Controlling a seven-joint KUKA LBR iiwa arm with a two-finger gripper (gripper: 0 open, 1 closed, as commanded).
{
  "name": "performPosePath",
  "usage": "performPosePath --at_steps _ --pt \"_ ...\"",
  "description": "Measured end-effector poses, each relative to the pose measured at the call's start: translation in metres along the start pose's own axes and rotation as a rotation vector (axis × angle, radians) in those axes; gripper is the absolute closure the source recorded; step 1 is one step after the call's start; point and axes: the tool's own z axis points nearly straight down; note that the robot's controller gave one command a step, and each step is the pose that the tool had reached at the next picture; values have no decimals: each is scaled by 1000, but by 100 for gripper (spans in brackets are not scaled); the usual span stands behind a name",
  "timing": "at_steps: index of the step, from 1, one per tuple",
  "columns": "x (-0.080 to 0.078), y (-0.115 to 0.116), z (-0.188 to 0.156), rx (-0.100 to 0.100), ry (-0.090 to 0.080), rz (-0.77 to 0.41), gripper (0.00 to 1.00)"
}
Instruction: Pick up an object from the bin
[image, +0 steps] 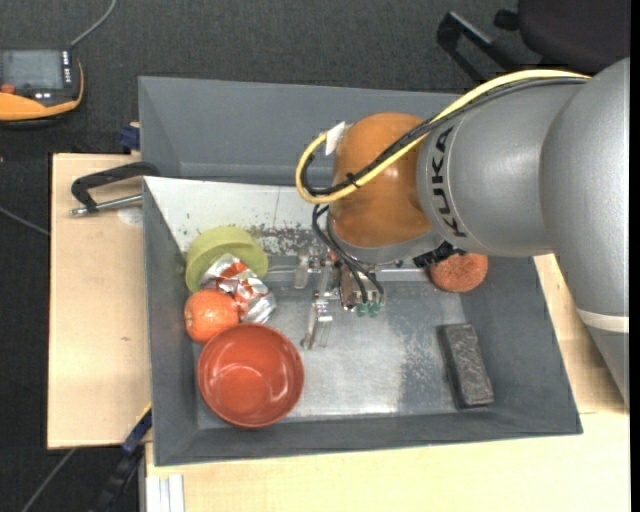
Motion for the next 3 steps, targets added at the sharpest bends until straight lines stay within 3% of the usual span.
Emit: performPosePath --at_steps 3 --pt "-2 -1 -5 -1 -8 2 0"
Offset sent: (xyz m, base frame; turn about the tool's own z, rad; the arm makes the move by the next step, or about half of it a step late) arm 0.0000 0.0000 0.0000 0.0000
